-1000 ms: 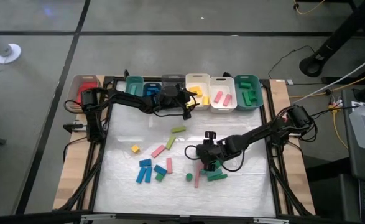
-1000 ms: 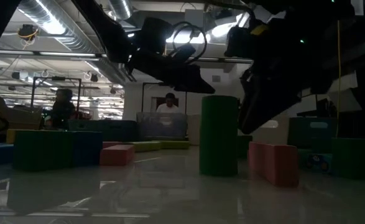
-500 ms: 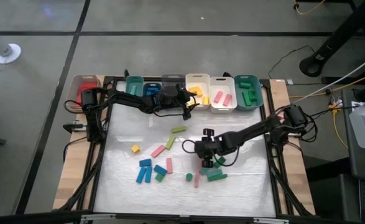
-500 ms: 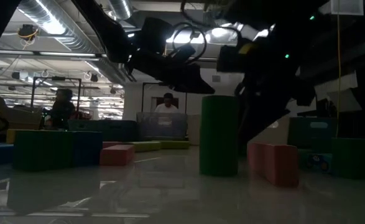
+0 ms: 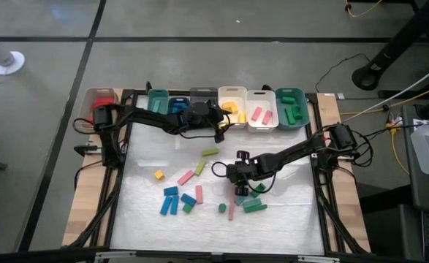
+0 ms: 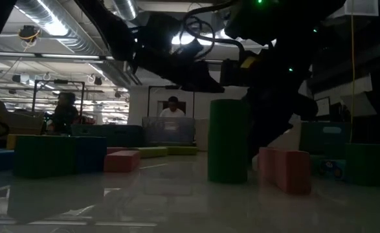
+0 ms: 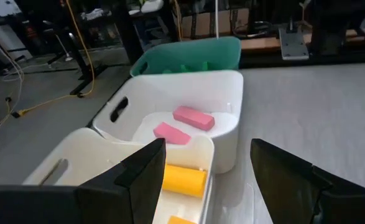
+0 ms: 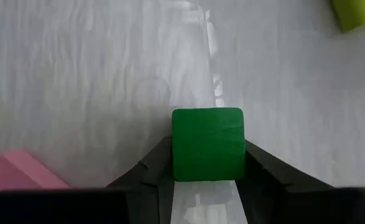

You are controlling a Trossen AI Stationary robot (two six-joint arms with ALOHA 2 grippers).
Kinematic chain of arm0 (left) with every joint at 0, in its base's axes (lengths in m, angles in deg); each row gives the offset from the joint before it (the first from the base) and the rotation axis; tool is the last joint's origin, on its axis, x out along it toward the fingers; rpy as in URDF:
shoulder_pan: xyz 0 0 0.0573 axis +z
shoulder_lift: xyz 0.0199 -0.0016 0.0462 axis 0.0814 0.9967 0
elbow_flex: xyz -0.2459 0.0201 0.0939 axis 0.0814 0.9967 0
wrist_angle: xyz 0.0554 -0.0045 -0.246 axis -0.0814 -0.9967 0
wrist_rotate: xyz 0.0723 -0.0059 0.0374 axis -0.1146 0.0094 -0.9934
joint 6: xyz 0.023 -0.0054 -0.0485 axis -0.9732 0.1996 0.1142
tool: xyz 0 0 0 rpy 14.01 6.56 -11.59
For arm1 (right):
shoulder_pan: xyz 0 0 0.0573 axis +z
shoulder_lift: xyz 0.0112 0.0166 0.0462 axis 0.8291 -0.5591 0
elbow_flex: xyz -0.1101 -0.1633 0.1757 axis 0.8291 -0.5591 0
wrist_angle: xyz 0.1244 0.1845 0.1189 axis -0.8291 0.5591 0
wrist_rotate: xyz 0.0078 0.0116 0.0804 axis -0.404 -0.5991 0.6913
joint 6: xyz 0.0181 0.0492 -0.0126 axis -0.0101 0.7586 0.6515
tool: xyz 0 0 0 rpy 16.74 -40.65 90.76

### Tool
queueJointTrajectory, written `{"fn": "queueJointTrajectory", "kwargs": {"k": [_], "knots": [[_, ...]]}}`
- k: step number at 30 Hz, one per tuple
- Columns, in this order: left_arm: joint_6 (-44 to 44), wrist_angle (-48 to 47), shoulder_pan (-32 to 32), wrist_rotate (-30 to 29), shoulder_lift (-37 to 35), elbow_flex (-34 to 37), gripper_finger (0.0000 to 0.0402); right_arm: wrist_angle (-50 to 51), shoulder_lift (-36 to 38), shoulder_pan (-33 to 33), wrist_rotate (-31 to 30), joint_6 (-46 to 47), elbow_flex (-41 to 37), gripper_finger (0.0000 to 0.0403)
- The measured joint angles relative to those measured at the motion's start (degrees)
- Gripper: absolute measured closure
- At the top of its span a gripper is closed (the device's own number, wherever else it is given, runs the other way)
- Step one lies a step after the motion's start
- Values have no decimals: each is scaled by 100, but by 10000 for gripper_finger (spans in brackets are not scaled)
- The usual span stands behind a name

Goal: Sort blocks
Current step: Put the green block into the right green bin

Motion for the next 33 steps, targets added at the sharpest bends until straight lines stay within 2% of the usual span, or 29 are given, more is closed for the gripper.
{"fn": "queueJointTrajectory", "kwargs": {"k": [6, 13, 19, 24, 33], "knots": [[0, -804, 7, -3, -698, 0, 179, 305, 141, -37, -259, -140, 8, 271], [63, -2779, 16, -2, -1837, 0, 179, 1916, 613, -368, -1224, -733, 524, 266], [657, -4552, -33, 40, -2619, 0, 179, 3053, 1047, -1053, -1830, -1395, 953, 267], [1316, -5574, -197, 81, -2725, 2, 179, 3738, 1404, -1862, -2215, -1596, 1018, 265], [1347, -5425, -501, 81, -2656, 408, 179, 4500, 1674, -3594, -2444, -1607, 1016, 264]]}}
